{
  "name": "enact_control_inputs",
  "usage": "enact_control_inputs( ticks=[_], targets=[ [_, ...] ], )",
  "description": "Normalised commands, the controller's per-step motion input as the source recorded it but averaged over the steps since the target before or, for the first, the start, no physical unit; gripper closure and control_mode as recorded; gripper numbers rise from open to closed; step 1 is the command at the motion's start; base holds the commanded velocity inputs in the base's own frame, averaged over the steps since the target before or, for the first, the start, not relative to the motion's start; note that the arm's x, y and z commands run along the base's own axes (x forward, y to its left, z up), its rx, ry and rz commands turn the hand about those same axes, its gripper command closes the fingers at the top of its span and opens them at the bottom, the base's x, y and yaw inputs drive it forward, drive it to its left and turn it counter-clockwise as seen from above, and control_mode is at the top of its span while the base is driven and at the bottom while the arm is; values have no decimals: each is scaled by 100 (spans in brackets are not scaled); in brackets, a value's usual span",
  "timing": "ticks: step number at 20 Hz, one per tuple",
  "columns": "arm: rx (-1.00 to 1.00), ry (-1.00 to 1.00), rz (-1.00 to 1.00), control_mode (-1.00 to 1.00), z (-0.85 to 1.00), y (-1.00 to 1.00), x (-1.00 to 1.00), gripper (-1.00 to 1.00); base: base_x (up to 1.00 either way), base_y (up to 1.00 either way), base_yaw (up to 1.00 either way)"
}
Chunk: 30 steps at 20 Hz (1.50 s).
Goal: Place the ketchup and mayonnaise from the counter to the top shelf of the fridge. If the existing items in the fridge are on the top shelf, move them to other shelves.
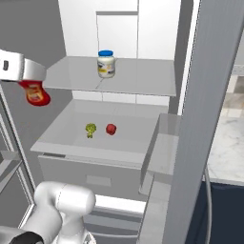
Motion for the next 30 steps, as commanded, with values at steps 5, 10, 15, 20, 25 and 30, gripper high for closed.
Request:
enact_control_inputs(
  ticks=[5, 10, 15, 20, 25, 30],
  targets=[
    [5, -3, 0, -100, -3, 24, 97, 100, 0, 0, 0],
    [0, -5, 0, -100, -8, 15, 100, 100, 0, 0, 0],
    [-5, -6, 0, -100, 0, 4, 100, 100, 0, 0, 0],
    [-4, 0, 0, -100, -5, 1, 100, 100, 0, 0, 0],
    [-5, 0, 0, -100, -20, 0, 83, 100, 0, 0, 0],
    [-4, 4, 0, -100, -18, 0, 63, 100, 0, 0, 0]
  ],
)
